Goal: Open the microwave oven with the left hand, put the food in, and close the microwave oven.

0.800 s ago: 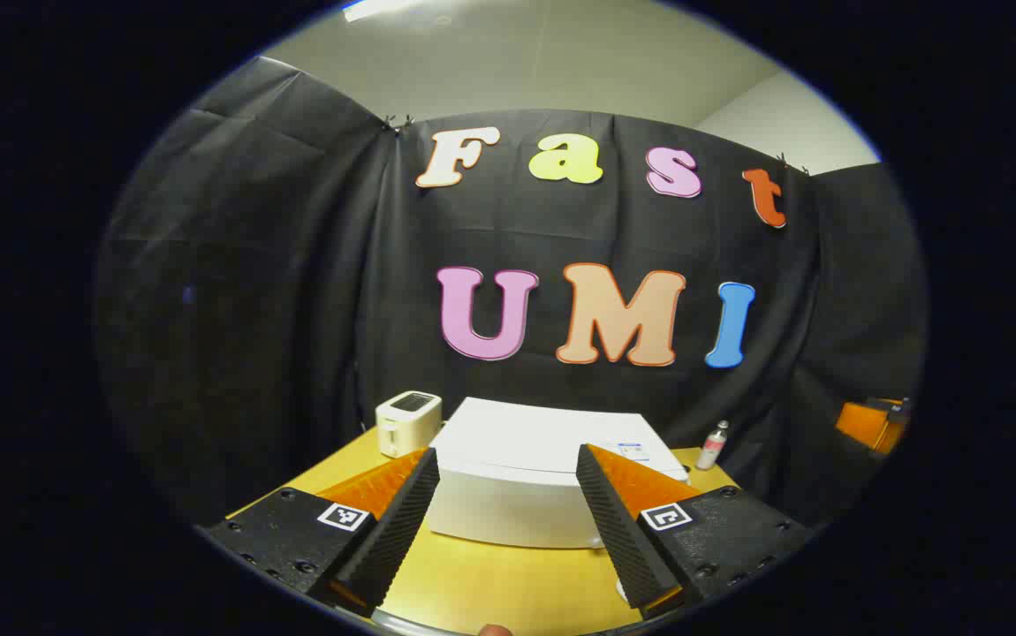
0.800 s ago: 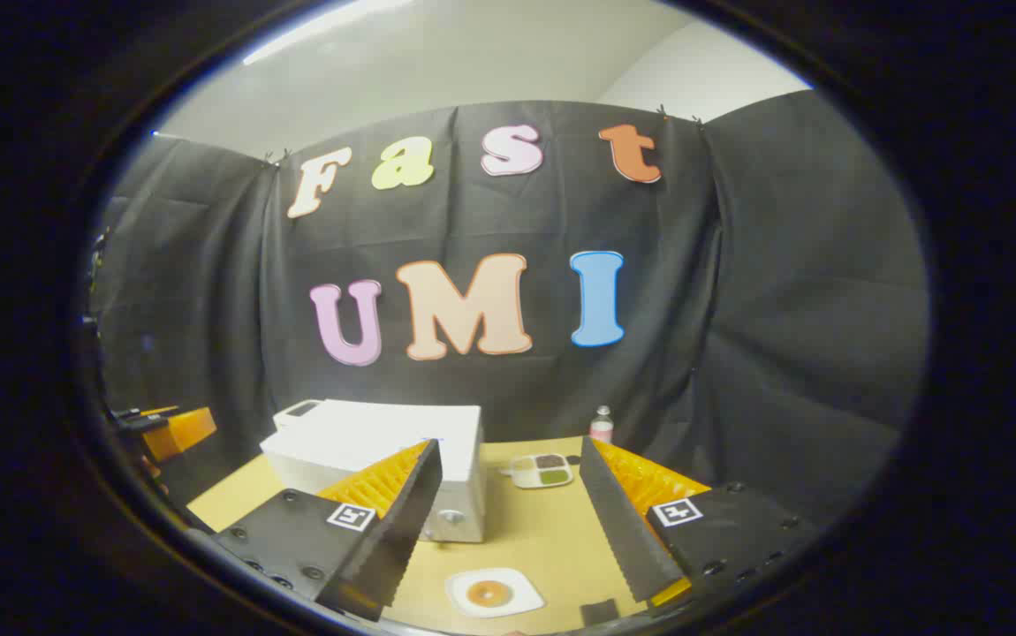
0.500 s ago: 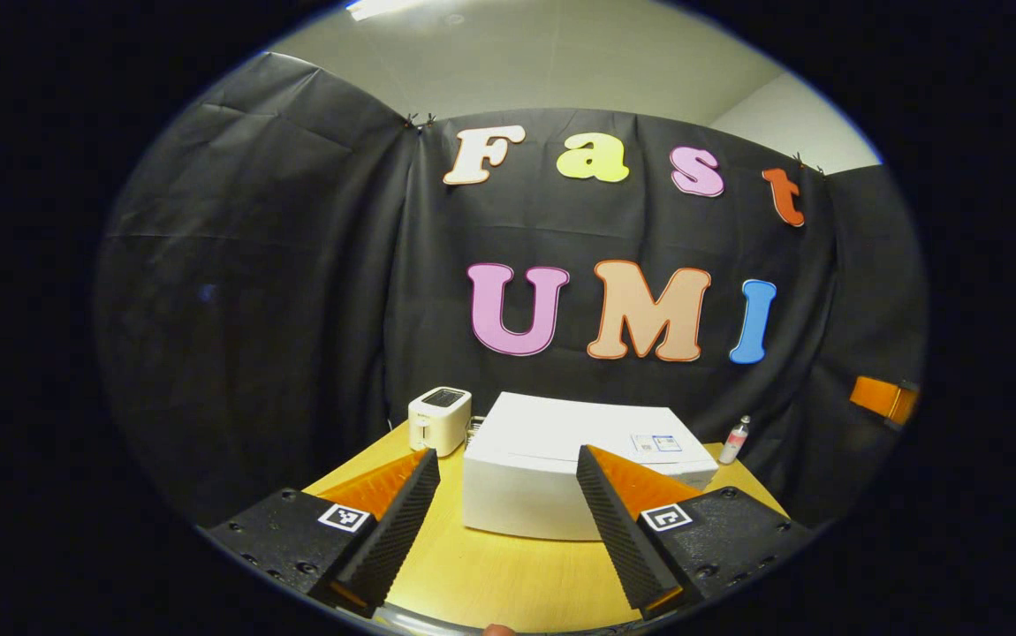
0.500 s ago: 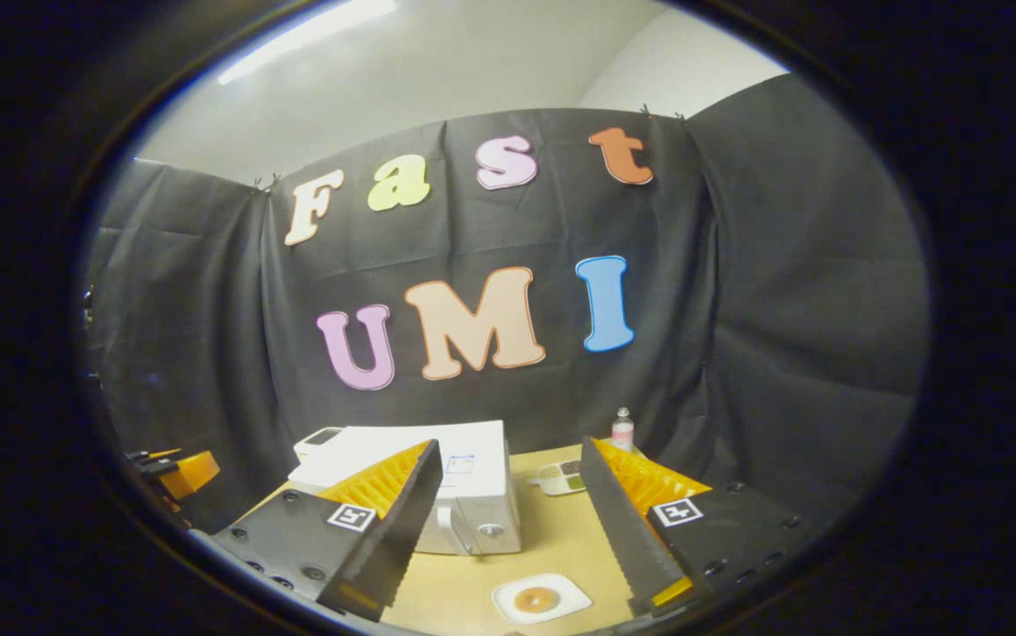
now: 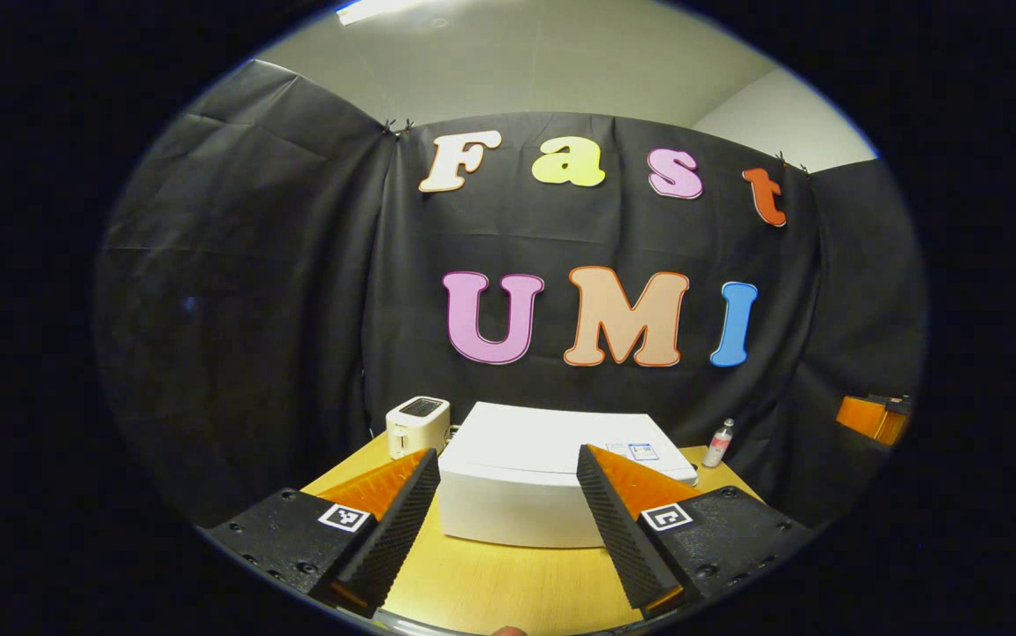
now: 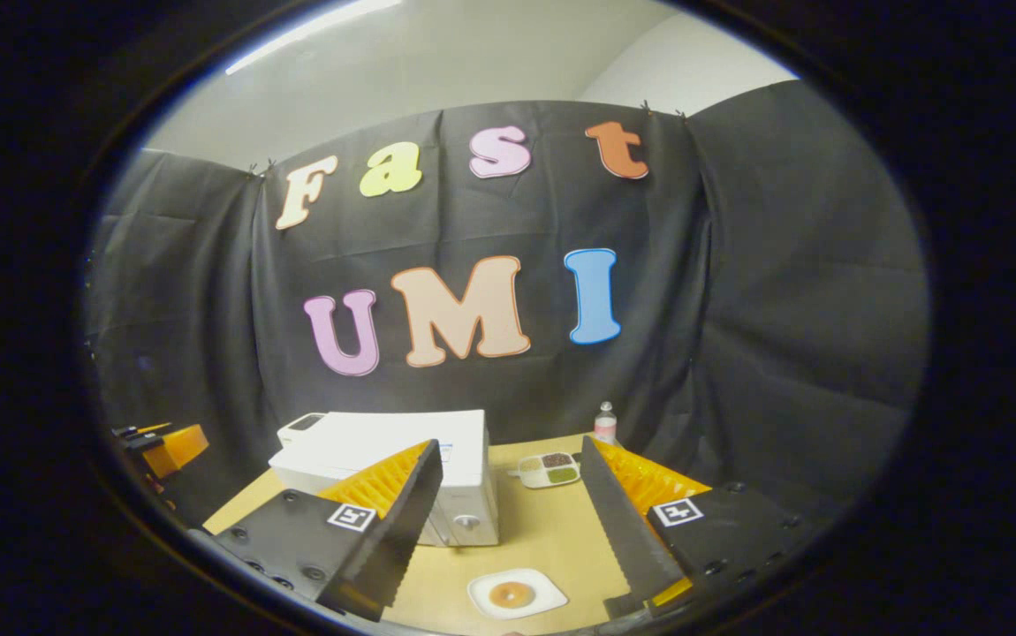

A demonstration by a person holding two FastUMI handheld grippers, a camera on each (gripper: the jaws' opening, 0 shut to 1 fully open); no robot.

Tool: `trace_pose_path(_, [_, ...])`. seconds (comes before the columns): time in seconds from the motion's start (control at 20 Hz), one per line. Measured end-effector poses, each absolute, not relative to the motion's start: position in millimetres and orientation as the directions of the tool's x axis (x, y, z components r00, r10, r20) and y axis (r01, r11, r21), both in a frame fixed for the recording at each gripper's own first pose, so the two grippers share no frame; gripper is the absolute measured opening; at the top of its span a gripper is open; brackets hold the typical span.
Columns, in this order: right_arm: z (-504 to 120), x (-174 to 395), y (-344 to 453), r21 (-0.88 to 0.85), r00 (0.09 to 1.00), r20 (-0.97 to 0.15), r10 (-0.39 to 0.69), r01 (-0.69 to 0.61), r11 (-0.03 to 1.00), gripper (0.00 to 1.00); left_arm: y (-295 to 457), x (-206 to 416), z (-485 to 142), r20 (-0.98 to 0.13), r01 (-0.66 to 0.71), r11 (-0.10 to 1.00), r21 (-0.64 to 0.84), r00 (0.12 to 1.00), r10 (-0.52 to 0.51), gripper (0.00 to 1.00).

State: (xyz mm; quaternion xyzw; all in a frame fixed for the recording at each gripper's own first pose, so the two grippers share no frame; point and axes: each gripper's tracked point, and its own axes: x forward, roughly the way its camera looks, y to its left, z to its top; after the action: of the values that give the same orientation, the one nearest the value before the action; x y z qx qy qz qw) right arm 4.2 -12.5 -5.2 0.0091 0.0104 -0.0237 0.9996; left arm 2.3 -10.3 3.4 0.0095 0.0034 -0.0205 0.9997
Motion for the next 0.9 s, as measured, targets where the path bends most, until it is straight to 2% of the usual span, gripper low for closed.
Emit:
trace_pose_path(0.25, [-6.9,15.4,-28.3,0.020,0.998,-0.044,-0.046,0.047,0.999,0.92,-41.0,12.8,8.4,0.000,0.086,0.996,0.025,0.996,-0.086,0.93])
trace_pose_path(0.3, [-7.2,16.6,-31.3,0.020,0.998,-0.047,-0.046,0.047,0.999,0.92,-46.2,15.4,6.0,-0.006,0.095,0.995,0.020,0.995,-0.095,0.95])
trace_pose_path(0.35, [-6.5,17.5,-33.8,0.023,0.998,-0.045,-0.045,0.046,0.999,0.92,-51.4,18.0,3.5,-0.010,0.103,0.995,0.012,0.995,-0.103,0.93])
trace_pose_path(0.4, [-5.9,18.5,-35.2,0.028,0.998,-0.045,-0.041,0.043,0.999,0.98,-57.0,21.7,0.3,-0.016,0.112,0.994,0.003,0.994,-0.112,0.96])
trace_pose_path(0.45, [-5.5,19.6,-36.8,0.033,0.998,-0.045,-0.040,0.041,0.999,0.98,-62.0,25.0,-3.8,-0.024,0.122,0.992,-0.005,0.992,-0.122,0.96])
trace_pose_path(0.65, [-7.3,25.2,-46.7,0.036,0.998,-0.045,-0.049,0.051,0.998,0.97,-74.6,36.6,-47.0,-0.116,0.152,0.988,-0.029,0.981,-0.155,0.96])
trace_pose_path(0.9, [-9.1,31.3,-62.1,0.043,0.997,-0.044,-0.068,0.070,0.997,0.97,-81.7,48.4,-118.3,-0.286,0.156,0.986,-0.064,0.943,-0.168,0.95])
